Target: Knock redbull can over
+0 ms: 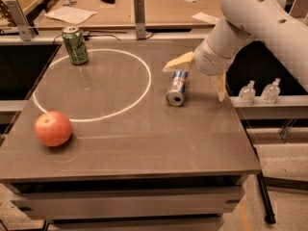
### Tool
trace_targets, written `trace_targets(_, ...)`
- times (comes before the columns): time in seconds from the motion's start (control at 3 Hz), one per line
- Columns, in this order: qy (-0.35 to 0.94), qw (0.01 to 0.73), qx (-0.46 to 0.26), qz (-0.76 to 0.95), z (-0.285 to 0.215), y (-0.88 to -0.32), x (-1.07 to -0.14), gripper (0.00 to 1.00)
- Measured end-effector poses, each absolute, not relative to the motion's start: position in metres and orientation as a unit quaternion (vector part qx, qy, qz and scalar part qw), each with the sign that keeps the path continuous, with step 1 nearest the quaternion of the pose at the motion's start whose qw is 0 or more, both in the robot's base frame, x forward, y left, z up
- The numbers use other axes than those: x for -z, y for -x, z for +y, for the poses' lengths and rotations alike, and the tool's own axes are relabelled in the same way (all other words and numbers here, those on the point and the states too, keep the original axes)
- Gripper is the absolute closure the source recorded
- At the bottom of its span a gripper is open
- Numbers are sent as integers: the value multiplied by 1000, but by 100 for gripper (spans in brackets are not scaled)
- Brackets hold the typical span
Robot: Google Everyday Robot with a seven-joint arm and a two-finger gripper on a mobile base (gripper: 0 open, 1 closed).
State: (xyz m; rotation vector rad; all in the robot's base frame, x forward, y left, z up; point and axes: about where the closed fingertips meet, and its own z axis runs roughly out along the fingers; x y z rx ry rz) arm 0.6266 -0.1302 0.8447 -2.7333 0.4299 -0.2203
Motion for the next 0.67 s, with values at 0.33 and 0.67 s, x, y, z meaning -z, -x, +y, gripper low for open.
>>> trace_targets(0.33, 957, 230, 57, 167, -125, -625, -852, 0)
trace_targets(0.67, 914, 336, -15, 226, -128, -624, -869, 0)
